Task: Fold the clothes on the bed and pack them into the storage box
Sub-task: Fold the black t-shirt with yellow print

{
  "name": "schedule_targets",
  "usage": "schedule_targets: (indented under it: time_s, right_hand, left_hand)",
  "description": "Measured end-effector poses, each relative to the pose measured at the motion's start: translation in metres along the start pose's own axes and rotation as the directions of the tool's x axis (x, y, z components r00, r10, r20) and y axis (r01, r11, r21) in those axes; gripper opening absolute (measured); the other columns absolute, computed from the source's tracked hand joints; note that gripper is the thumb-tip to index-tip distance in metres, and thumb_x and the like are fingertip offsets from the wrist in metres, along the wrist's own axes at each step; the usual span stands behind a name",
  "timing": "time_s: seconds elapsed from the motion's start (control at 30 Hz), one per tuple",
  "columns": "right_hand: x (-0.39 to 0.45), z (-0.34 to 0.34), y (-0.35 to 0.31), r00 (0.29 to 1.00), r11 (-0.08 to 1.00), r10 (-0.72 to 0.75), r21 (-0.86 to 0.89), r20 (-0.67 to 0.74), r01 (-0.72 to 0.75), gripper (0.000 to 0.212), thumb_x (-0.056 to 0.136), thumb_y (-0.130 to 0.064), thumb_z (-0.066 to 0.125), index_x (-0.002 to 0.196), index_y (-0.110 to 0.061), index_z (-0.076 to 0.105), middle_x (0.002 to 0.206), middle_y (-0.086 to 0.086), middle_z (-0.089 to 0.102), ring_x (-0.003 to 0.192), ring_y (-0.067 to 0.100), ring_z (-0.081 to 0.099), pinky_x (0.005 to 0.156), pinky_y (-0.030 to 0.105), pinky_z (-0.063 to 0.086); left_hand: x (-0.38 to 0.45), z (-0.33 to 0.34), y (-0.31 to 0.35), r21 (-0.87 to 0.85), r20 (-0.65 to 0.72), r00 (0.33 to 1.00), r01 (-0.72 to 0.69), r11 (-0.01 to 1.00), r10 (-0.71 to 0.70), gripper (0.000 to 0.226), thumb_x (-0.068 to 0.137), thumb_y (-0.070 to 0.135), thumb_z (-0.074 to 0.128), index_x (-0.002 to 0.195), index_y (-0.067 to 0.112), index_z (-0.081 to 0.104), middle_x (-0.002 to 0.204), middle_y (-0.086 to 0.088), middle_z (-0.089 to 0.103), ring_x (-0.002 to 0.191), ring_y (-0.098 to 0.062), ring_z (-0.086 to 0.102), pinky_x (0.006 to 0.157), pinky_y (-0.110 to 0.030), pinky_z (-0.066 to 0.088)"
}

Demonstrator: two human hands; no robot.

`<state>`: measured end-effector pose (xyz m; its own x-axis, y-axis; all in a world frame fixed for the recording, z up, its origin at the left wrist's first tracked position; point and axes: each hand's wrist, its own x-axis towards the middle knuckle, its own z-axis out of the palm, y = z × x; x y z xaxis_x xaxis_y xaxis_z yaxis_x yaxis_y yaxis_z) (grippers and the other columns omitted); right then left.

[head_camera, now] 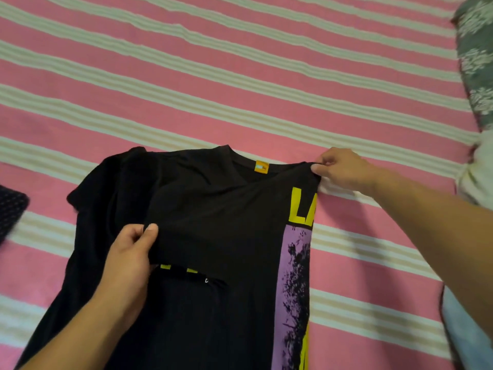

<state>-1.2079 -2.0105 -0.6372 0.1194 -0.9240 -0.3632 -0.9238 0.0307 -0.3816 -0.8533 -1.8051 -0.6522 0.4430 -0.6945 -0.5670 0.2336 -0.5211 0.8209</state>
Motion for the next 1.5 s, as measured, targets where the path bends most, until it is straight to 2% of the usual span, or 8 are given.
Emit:
schedule_targets:
  time_s: [0.33, 0.57, 0.77, 0.87, 1.03, 1.13, 1.33, 1.5]
  right_hand:
    - [-0.051, 0.070, -0.046, 0.813, 0.928, -0.315, -0.337, -0.491, 0.156, 0.035, 0.098, -0.028, 0.055, 0.127, -0.008, 0.057, 0.133, 0.016, 0.050, 0.123, 0.036, 0.042, 0.104, 0.048, 0.036]
    - [-0.075, 0.145, -0.060, 0.974, 0.891, -0.224, -0.400, 0.026, 0.215, 0.076, 0.094, -0.064, -0.001, 0.160, -0.028, -0.002, 0.168, 0.005, -0.003, 0.155, 0.029, -0.006, 0.125, 0.050, 0.004]
    - [-0.087, 0.123, -0.098, 0.954, 0.910, -0.280, -0.345, -0.102, 0.230, 0.067, 0.102, -0.049, 0.041, 0.159, -0.021, 0.022, 0.165, 0.011, 0.014, 0.151, 0.034, 0.011, 0.123, 0.050, 0.016]
    - [-0.101, 0.110, -0.149, 0.986, 0.962, -0.166, 0.222, 0.007, 0.161, 0.060, 0.100, -0.048, 0.050, 0.153, -0.024, 0.036, 0.152, -0.002, 0.039, 0.139, 0.019, 0.036, 0.116, 0.040, 0.035]
    - [-0.136, 0.077, -0.146, 0.922, -0.061, -0.035, 0.920, 0.386, -0.388, 0.049, 0.097, -0.052, 0.055, 0.128, -0.017, 0.065, 0.119, 0.004, 0.066, 0.109, 0.021, 0.064, 0.097, 0.042, 0.053]
    - [-0.160, 0.069, -0.094, 0.937, -0.281, 0.042, 0.904, 0.346, -0.322, 0.045, 0.097, -0.047, 0.055, 0.125, -0.013, 0.069, 0.119, 0.010, 0.071, 0.111, 0.028, 0.068, 0.097, 0.046, 0.053]
    - [-0.149, 0.081, -0.041, 0.909, 0.276, 0.327, 0.894, 0.259, -0.354, 0.040, 0.098, -0.026, 0.062, 0.136, -0.013, 0.054, 0.106, 0.000, 0.072, 0.096, 0.016, 0.071, 0.088, 0.032, 0.054]
    - [-0.102, 0.067, -0.050, 0.956, 0.981, 0.145, 0.159, -0.254, -0.107, 0.049, 0.091, -0.032, 0.065, 0.136, -0.019, 0.055, 0.125, 0.005, 0.058, 0.118, 0.028, 0.053, 0.098, 0.039, 0.044]
  left_hand:
    - [-0.016, 0.006, 0.023, 0.533, 0.070, 0.964, -0.255, 0.807, 0.258, 0.016, 0.096, 0.032, 0.065, 0.086, 0.021, 0.069, 0.079, 0.011, 0.073, 0.073, -0.006, 0.069, 0.069, -0.025, 0.053]
    - [-0.011, -0.013, 0.004, 0.571, 0.053, 0.997, -0.083, 0.817, 0.064, 0.029, 0.099, 0.045, 0.057, 0.117, 0.024, 0.066, 0.113, 0.011, 0.070, 0.106, -0.015, 0.068, 0.093, -0.040, 0.055]
    - [-0.008, -0.019, 0.007, 0.202, 0.234, 0.955, 0.136, 0.970, -0.182, 0.030, 0.101, 0.019, 0.061, 0.124, 0.037, 0.063, 0.115, 0.006, 0.075, 0.099, -0.017, 0.074, 0.072, -0.039, 0.061]
    - [-0.023, -0.005, 0.023, 0.091, 0.385, 0.918, 0.063, 0.994, -0.093, 0.056, 0.099, -0.001, 0.054, 0.132, 0.043, 0.059, 0.121, 0.005, 0.073, 0.108, -0.018, 0.072, 0.088, -0.043, 0.059]
    - [-0.063, 0.066, 0.048, 0.221, 0.637, 0.763, -0.321, 0.921, 0.113, 0.079, 0.097, 0.010, 0.059, 0.151, 0.057, 0.027, 0.134, 0.022, 0.060, 0.103, 0.012, 0.062, 0.099, -0.027, 0.050]
    - [-0.088, 0.096, 0.031, 0.448, 0.676, 0.737, -0.404, 0.798, -0.007, 0.076, 0.096, 0.049, 0.057, 0.151, 0.063, 0.007, 0.111, 0.010, 0.058, 0.083, -0.003, 0.059, 0.081, -0.031, 0.052]
    - [-0.084, 0.039, -0.036, 0.863, 0.413, 0.899, -0.437, 0.253, 0.146, 0.073, 0.091, 0.042, 0.067, 0.152, 0.032, 0.027, 0.135, 0.010, 0.037, 0.117, -0.007, 0.046, 0.102, -0.028, 0.047]
    - [-0.082, 0.023, -0.058, 0.727, 0.648, 0.717, -0.683, 0.071, 0.259, 0.049, 0.086, 0.053, 0.066, 0.126, 0.036, 0.044, 0.118, 0.015, 0.044, 0.105, -0.007, 0.049, 0.091, -0.030, 0.048]
